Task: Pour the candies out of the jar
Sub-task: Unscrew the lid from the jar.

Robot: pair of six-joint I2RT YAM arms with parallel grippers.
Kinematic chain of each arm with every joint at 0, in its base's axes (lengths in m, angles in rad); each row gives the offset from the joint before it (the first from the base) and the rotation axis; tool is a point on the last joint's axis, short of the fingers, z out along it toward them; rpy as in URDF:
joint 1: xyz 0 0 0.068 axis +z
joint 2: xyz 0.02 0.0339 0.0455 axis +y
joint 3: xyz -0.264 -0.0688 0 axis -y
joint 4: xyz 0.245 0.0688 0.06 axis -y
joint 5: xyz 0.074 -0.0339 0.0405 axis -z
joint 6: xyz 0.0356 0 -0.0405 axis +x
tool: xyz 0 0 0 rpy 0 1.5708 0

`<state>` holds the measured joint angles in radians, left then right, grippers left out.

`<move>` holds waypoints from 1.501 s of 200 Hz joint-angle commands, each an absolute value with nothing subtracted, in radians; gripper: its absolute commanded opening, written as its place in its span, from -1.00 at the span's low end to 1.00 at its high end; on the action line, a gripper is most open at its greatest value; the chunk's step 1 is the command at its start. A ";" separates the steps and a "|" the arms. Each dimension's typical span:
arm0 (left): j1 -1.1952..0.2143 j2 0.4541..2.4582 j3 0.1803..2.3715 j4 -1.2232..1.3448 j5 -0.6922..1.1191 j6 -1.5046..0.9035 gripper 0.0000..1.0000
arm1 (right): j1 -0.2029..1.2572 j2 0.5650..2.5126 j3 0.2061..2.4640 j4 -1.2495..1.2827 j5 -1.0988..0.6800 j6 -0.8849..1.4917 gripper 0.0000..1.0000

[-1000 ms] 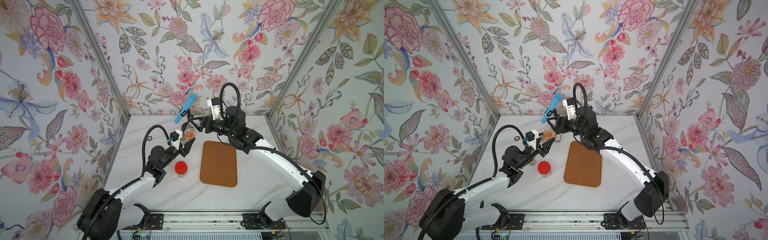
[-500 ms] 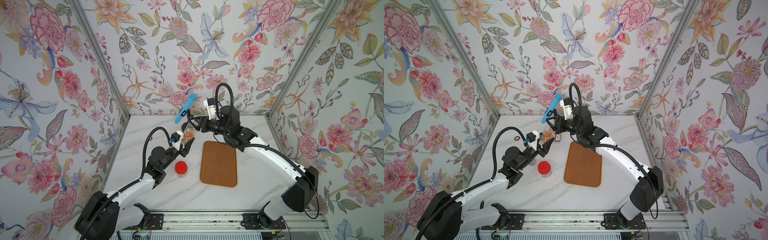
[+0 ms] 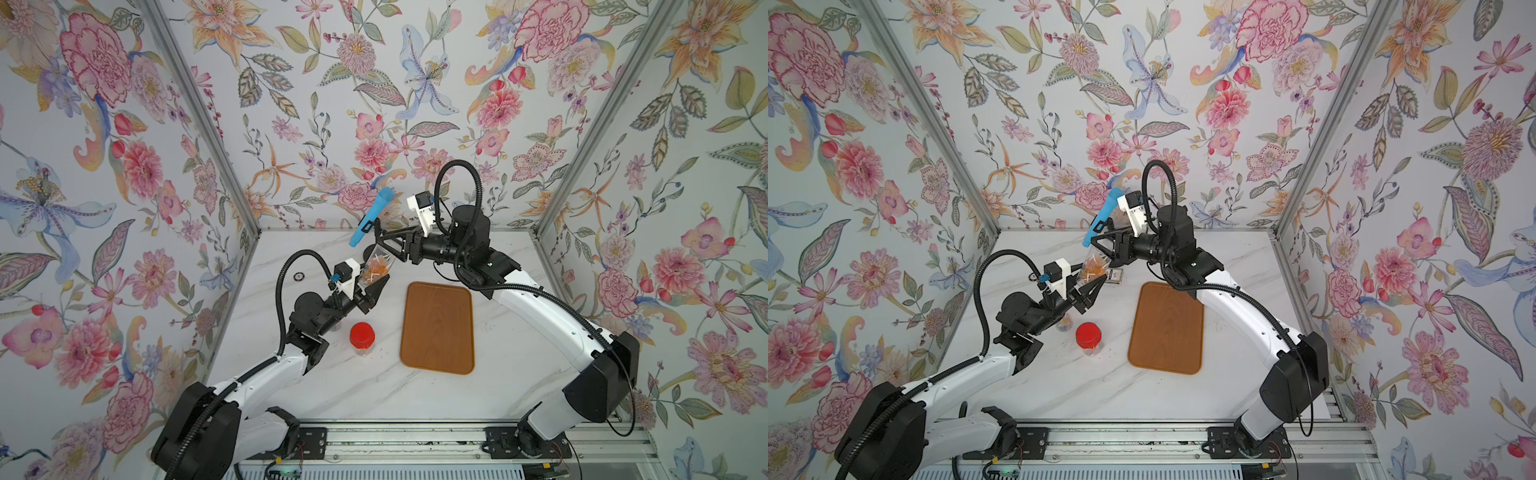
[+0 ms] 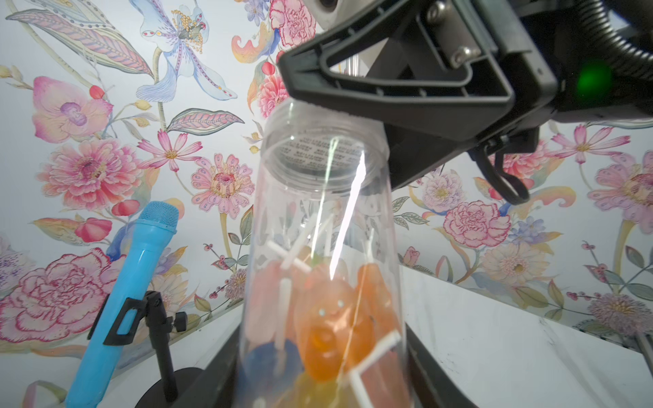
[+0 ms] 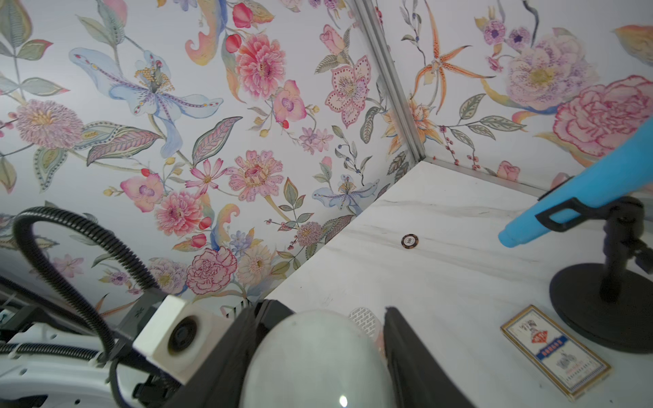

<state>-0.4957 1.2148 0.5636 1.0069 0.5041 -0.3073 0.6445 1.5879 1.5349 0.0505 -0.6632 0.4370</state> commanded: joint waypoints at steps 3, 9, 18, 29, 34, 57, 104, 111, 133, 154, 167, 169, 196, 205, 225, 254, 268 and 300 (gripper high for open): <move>-0.477 1.266 0.606 1.220 0.788 -0.468 -1.00 | 0.632 1.573 1.511 0.137 -0.963 0.405 -0.21; -0.472 1.278 0.611 1.245 0.812 -0.496 -1.00 | 0.619 1.568 1.505 0.134 -0.975 0.403 -0.23; -0.471 1.293 0.618 1.273 0.841 -0.526 -1.00 | 0.614 1.555 1.491 0.129 -0.978 0.389 -0.22; -0.471 1.308 0.627 1.289 0.863 -0.548 -1.00 | 0.611 1.540 1.474 0.130 -0.971 0.377 -0.20; -0.471 1.313 0.632 1.289 0.869 -0.553 -1.00 | 0.610 1.535 1.470 0.128 -0.968 0.374 -0.20; -0.471 1.322 0.637 1.281 0.869 -0.553 -1.00 | 0.604 1.534 1.472 0.115 -0.951 0.363 -0.22; -0.472 1.310 0.634 1.208 0.832 -0.503 -1.00 | 0.608 1.546 1.504 0.102 -0.901 0.367 0.02; -0.473 1.309 0.635 1.197 0.828 -0.495 -1.00 | 0.606 1.546 1.509 0.097 -0.888 0.370 0.14; -0.471 1.301 0.634 1.166 0.812 -0.471 -1.00 | 0.595 1.541 1.513 0.089 -0.837 0.384 0.56; -0.471 1.292 0.631 1.142 0.797 -0.451 -1.00 | 0.580 1.522 1.507 0.088 -0.779 0.397 0.81; -0.471 1.286 0.629 1.126 0.787 -0.438 -1.00 | 0.573 1.505 1.505 0.071 -0.724 0.397 0.88; -0.471 1.286 0.629 1.124 0.784 -0.435 -1.00 | 0.571 1.501 1.505 0.068 -0.718 0.396 0.88; -0.472 1.271 0.623 1.077 0.742 -0.395 -1.00 | 0.563 1.457 1.505 0.017 -0.621 0.389 0.94; -0.472 1.263 0.619 1.052 0.716 -0.373 -1.00 | 0.567 1.450 1.511 -0.018 -0.570 0.393 0.94; -0.472 1.243 0.612 0.990 0.645 -0.321 -1.00 | 0.586 1.439 1.511 -0.075 -0.460 0.416 0.93; -0.474 1.220 0.586 0.950 0.549 -0.260 -1.00 | 0.637 1.456 1.511 -0.140 -0.345 0.451 0.87; -0.476 1.214 0.577 0.943 0.515 -0.241 -1.00 | 0.642 1.480 1.512 -0.139 -0.333 0.485 0.80; -0.482 1.208 0.570 0.930 0.474 -0.209 -1.00 | 0.689 1.539 1.529 -0.089 -0.351 0.549 0.69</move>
